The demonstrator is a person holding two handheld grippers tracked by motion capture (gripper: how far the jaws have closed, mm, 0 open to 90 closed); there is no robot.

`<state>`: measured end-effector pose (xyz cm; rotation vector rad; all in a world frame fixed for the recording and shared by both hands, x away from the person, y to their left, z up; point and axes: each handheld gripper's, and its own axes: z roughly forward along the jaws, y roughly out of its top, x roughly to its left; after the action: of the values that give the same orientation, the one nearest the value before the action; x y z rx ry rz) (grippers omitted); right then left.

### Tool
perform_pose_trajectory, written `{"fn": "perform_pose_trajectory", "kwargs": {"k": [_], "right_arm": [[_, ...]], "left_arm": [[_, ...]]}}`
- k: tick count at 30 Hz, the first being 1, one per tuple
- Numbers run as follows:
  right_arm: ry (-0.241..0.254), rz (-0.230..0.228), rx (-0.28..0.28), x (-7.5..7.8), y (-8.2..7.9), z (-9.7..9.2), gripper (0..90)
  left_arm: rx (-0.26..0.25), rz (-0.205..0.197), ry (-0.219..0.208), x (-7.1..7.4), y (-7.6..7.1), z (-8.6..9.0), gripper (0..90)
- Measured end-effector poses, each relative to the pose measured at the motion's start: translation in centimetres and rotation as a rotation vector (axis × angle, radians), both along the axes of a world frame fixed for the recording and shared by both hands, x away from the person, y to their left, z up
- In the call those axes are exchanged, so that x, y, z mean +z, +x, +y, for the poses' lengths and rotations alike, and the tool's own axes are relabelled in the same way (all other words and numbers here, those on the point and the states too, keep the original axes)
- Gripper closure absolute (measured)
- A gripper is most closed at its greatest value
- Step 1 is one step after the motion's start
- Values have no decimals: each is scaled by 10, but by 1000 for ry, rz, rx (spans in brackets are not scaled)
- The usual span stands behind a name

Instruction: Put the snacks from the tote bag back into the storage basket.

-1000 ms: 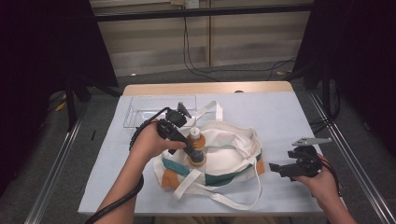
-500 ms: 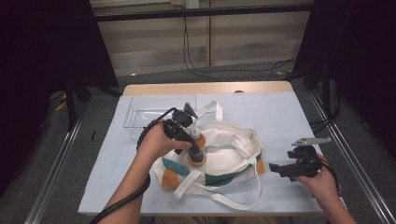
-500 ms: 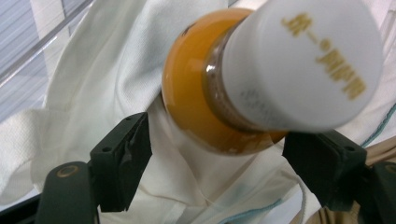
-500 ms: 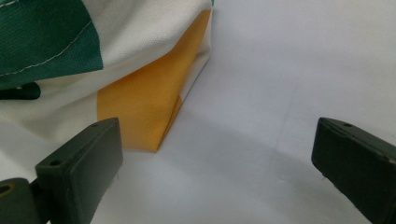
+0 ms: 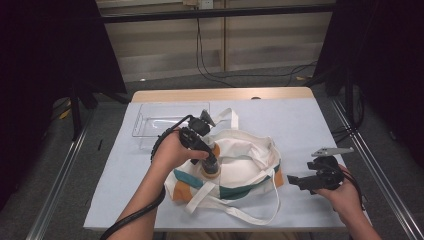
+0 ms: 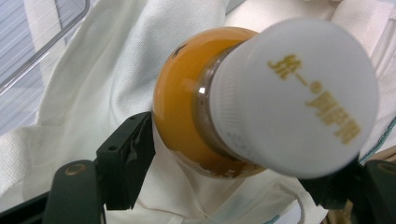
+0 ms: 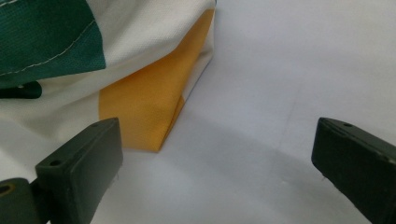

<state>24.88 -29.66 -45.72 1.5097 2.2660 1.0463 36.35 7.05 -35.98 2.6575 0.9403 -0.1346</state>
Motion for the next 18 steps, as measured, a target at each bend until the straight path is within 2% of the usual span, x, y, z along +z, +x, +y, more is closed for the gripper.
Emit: {"fn": "perform_pose_trajectory", "kwargs": {"k": [13,18], "right_arm": [[-1,-2,1,0,0,1,19],[-1,-4,6,-1,0,2,19]], "left_arm": [[-9,9,15,-6,3,-8,274],[10,15,20,-8,3,-12,277]]}}
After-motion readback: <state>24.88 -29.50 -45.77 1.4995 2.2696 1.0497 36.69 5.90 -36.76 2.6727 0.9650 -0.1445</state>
